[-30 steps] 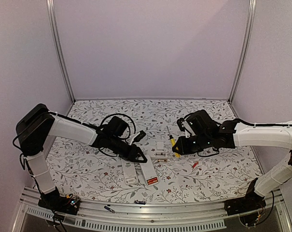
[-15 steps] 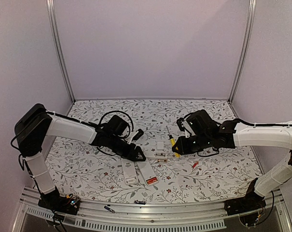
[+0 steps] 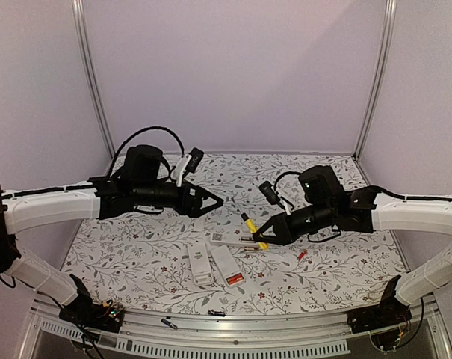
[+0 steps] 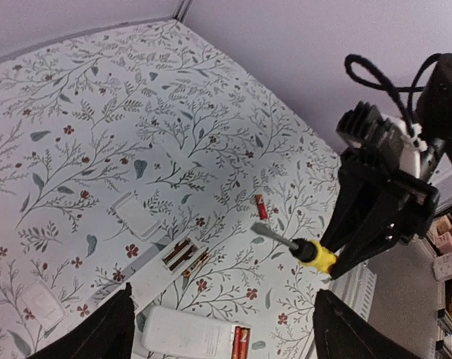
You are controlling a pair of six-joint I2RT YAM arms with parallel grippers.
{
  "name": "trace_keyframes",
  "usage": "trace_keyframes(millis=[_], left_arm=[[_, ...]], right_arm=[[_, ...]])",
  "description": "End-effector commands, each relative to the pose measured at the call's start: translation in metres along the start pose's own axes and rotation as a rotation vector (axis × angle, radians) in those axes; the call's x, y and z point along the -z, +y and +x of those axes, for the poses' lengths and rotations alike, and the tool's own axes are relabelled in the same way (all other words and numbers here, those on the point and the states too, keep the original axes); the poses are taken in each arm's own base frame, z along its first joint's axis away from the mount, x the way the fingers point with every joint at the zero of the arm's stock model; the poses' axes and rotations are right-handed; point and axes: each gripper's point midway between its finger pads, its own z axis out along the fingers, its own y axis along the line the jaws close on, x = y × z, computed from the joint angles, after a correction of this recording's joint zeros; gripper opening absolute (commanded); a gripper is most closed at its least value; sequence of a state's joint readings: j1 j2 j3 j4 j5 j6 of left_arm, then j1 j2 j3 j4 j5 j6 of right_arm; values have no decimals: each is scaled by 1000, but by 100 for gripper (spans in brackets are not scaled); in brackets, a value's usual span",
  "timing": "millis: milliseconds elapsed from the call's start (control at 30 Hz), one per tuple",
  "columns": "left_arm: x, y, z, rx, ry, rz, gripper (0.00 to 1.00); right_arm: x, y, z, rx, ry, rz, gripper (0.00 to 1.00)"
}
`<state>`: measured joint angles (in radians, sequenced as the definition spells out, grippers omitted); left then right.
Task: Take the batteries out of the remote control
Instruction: Place the remote control without the battery cover at the center of the board, then pass from the right arm to the left
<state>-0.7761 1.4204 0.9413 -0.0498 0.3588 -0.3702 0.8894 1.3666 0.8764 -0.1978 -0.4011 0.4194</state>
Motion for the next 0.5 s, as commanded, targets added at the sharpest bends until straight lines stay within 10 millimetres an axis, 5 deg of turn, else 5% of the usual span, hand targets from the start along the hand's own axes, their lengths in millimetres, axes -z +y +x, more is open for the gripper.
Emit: trace_keyframes(millis=[0, 267, 467], left_arm=[[22, -54, -15, -32, -90, 265, 83], [29, -76, -12, -8, -52, 393, 82], [29, -81, -8, -2, -33, 428, 50]], right_arm=[[16, 56, 1, 143, 20, -296, 0], [22, 79, 3, 180, 43, -414, 0], [17, 82, 6, 185, 69, -424, 0]])
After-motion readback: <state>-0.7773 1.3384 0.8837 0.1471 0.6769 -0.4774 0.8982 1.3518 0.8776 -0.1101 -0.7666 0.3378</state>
